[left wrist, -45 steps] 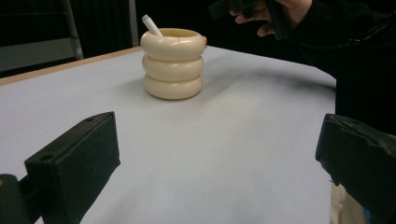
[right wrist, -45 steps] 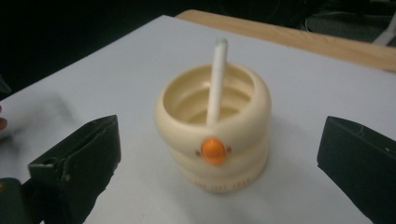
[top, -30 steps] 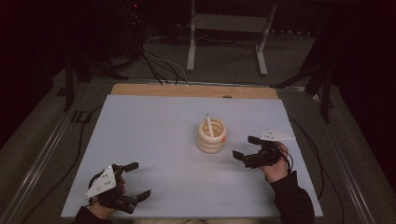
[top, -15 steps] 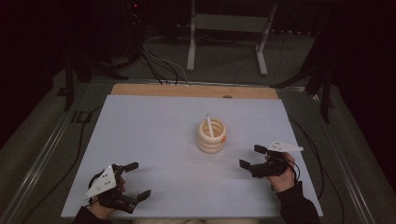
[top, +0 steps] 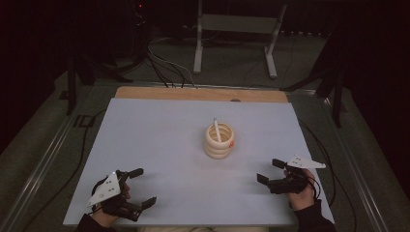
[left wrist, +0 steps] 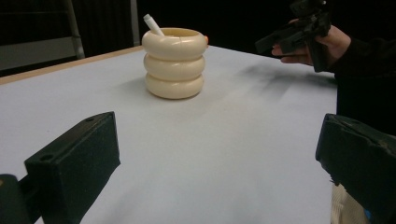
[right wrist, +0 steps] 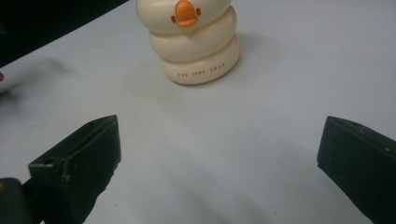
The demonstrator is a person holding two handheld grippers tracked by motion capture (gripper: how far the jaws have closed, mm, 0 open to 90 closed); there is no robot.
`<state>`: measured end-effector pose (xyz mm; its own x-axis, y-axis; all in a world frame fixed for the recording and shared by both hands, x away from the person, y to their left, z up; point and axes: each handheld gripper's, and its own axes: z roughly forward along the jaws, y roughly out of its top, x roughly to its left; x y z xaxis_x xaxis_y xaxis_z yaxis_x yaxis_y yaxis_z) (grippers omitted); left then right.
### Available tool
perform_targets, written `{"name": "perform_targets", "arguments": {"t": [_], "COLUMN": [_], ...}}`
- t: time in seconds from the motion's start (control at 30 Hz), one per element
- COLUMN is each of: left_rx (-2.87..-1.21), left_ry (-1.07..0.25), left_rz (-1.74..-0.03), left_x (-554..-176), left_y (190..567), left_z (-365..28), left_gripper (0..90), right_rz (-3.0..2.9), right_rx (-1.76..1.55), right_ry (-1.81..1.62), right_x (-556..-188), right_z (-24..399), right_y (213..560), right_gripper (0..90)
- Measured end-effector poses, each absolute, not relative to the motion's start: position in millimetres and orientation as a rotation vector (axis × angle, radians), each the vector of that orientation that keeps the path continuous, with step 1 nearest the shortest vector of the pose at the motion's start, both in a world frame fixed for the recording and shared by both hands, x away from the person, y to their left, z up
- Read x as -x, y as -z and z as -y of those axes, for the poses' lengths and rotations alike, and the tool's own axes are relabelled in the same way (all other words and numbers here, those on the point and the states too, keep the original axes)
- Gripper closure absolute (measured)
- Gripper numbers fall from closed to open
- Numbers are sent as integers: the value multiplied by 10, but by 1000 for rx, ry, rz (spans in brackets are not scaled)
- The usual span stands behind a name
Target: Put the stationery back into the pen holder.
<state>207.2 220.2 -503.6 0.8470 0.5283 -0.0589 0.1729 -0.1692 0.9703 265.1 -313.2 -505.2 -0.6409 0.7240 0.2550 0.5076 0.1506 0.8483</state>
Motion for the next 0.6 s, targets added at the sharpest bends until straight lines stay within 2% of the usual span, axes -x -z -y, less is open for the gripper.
{"name": "perform_targets", "arguments": {"t": [0.6], "left_rx": [-1743], "left_ry": [-339], "left_rz": [-539], "left_x": [-2078], "left_y": [5044], "left_z": [-2197], "left_gripper": [2], "right_rz": [-2201], "right_rx": [-1221], "right_ry": [-1492], "right_x": [-2668], "right_z": [3166], "right_y": [5112], "right_gripper": [0]}}
